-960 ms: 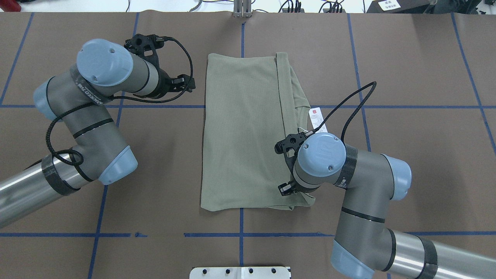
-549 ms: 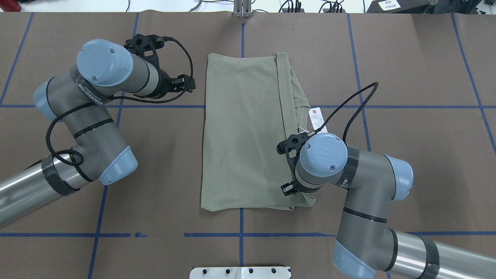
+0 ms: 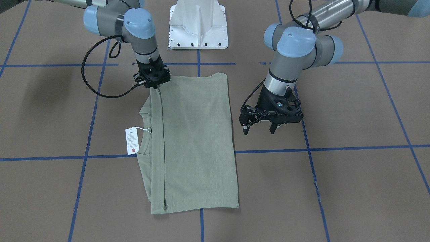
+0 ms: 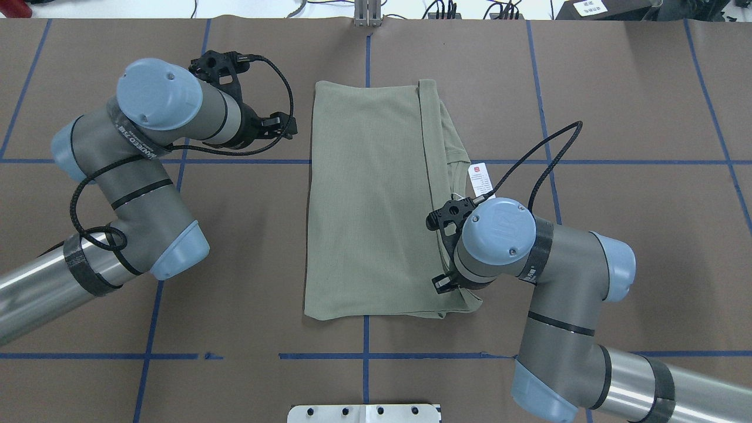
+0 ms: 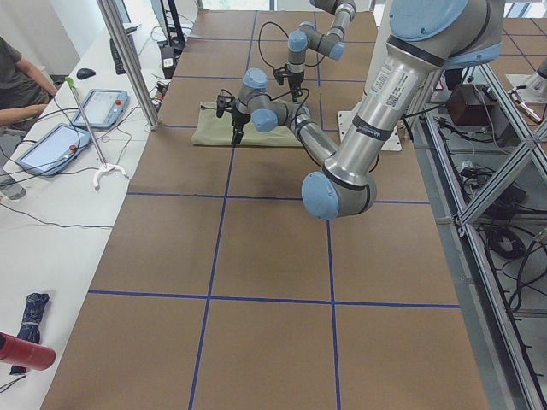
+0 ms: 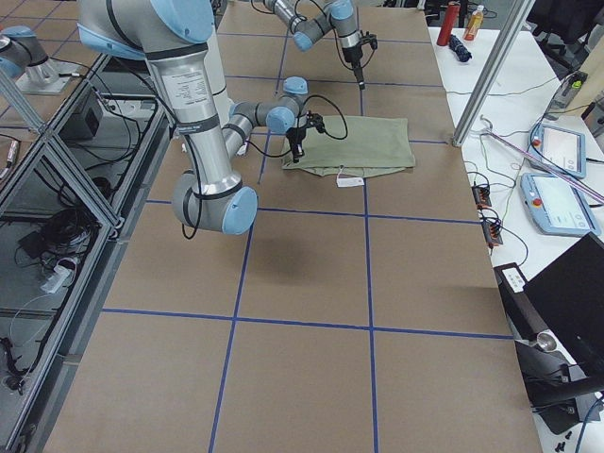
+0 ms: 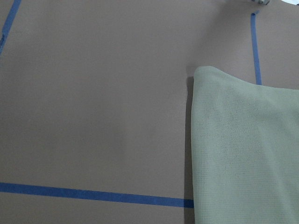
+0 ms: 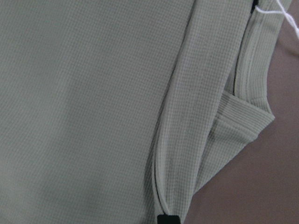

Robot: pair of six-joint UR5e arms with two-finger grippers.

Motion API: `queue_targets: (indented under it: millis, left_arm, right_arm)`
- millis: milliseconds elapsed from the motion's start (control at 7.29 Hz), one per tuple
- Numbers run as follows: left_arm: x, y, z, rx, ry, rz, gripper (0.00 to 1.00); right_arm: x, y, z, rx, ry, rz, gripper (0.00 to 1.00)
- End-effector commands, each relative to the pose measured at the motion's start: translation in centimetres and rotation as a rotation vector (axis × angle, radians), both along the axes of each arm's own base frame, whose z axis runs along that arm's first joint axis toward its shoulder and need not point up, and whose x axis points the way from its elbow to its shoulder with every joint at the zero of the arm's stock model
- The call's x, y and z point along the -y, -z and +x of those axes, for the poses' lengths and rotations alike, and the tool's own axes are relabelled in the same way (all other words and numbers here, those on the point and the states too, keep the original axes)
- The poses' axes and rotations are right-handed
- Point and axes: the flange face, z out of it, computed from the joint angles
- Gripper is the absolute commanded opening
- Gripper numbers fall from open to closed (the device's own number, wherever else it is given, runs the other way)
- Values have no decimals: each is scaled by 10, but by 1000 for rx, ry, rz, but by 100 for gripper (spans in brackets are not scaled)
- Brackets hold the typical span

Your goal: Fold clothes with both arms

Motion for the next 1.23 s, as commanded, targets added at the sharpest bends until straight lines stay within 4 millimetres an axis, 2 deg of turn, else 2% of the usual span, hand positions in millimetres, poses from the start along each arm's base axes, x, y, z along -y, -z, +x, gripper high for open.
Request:
queue_targets:
  millis: [0,274,549,686,823,960,1097]
  left_arm:
    - [0,2,1,-2,-1,1,100]
    - [0,3,1,-5,1,-1,100]
    - [0,3,1,-5,1,-1,100]
    - [0,2,1,-4,1,-2,100]
    - [0,1,1,-1,-1,0,100]
    - [0,1,1,-1,-2,-2,100]
    - [0,4,1,-3,-1,3,100]
  right_arm:
    - [-2,-16,17,-17,-13,-8,0]
    - [-4,-37,25,-49,-21,-26,0]
    - [-9,-46,43,-58,-26,-32,0]
    - [-6,-44,46,-55,-35,-32,17]
    - [2,-37,52,-34,-43,-45,99]
    - [10,-31,59,-20,-57,-45,100]
    - [26,-9,64,17,-85,-27,100]
